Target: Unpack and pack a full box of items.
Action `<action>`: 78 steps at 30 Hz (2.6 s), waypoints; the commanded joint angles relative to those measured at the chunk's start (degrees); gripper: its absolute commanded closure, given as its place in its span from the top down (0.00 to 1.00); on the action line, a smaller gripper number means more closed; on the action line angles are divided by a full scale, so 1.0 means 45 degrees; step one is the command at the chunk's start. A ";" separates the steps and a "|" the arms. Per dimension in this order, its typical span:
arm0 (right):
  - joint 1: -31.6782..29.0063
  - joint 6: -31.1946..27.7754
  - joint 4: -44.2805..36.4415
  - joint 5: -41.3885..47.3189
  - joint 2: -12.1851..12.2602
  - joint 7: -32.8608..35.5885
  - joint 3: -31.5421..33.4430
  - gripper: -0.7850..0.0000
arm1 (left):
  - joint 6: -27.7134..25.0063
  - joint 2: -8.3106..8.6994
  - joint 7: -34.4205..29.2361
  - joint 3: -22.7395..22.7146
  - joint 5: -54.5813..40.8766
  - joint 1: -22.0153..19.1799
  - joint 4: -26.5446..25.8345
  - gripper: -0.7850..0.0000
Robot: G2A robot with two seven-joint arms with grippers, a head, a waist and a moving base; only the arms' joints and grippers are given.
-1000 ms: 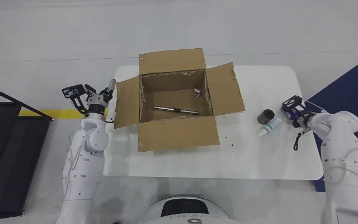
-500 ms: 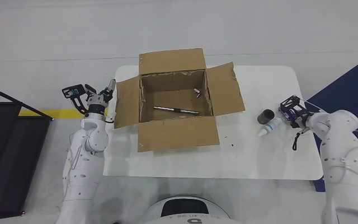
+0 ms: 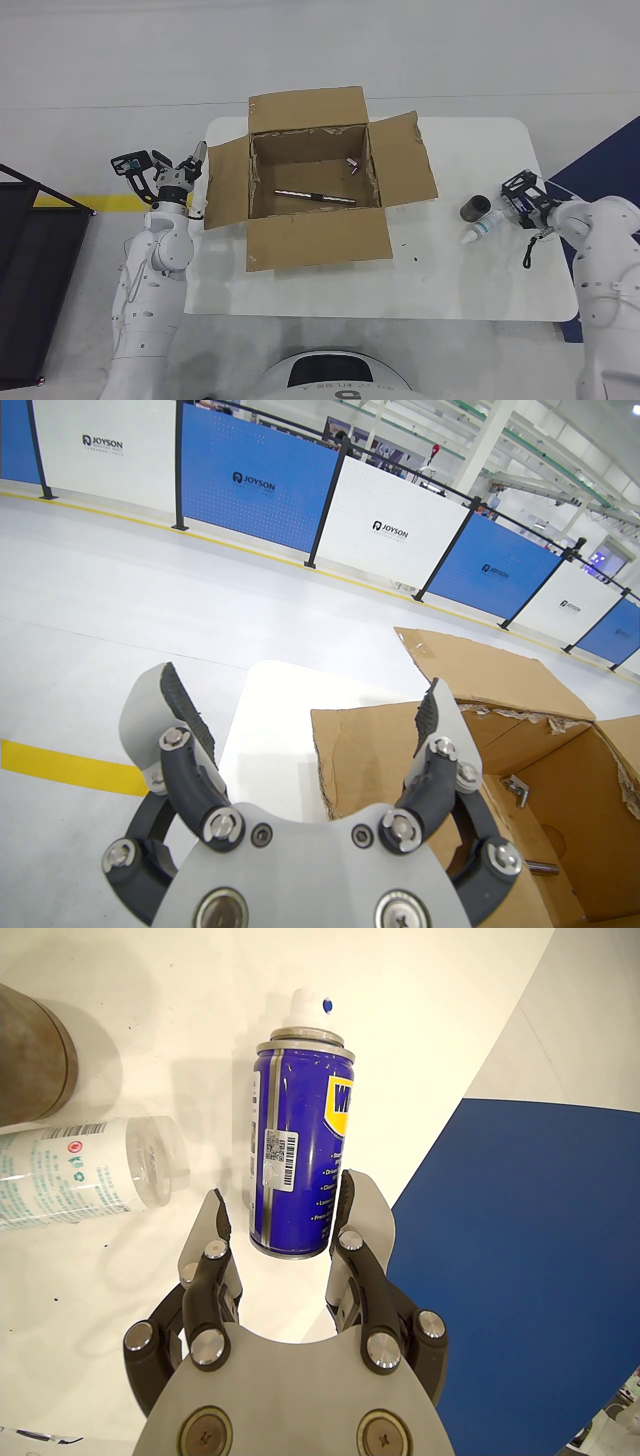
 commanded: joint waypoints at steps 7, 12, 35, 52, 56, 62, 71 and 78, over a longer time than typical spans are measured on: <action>-0.0142 0.0009 -0.0224 0.0384 0.0092 0.0069 0.0297 1.00 | -0.0002 0.0000 0.0000 0.0000 0.0001 0.0000 0.0000 1.00; -0.0207 0.0359 -0.0349 0.0814 0.0150 0.0075 0.0672 1.00 | -0.0002 0.0000 0.0000 0.0000 0.0001 0.0000 0.0000 1.00; -0.1616 -0.0661 -0.2485 1.3999 0.0254 0.1925 0.2591 1.00 | -0.0002 0.0000 0.0000 0.0000 0.0001 0.0000 0.0000 1.00; -0.1645 -0.1807 -0.2808 1.6517 0.0254 0.1845 0.1433 1.00 | 0.0286 0.0091 -0.0324 -0.0091 0.0549 -0.0160 -0.0440 1.00; -0.1431 -0.2191 -0.3047 1.7948 0.0371 0.1873 0.0831 1.00 | 0.0230 0.0088 -0.0564 0.0144 0.0613 0.0003 -0.0652 1.00; -0.1170 -0.2182 -0.3907 1.9402 0.0711 0.1884 -0.0636 1.00 | 0.0365 0.0074 -0.0468 0.0478 0.0898 -0.0068 -0.0234 1.00; 0.1349 -0.0904 -0.2480 2.1715 0.0884 0.3160 -0.3693 1.00 | 0.1072 0.0075 -0.0385 0.0791 0.1692 -0.1466 0.1626 1.00; 0.2395 -0.0701 -0.1574 2.2126 0.0992 0.3364 -0.4896 1.00 | 0.1578 0.0068 -0.0592 0.1019 0.2158 -0.2360 0.2194 1.00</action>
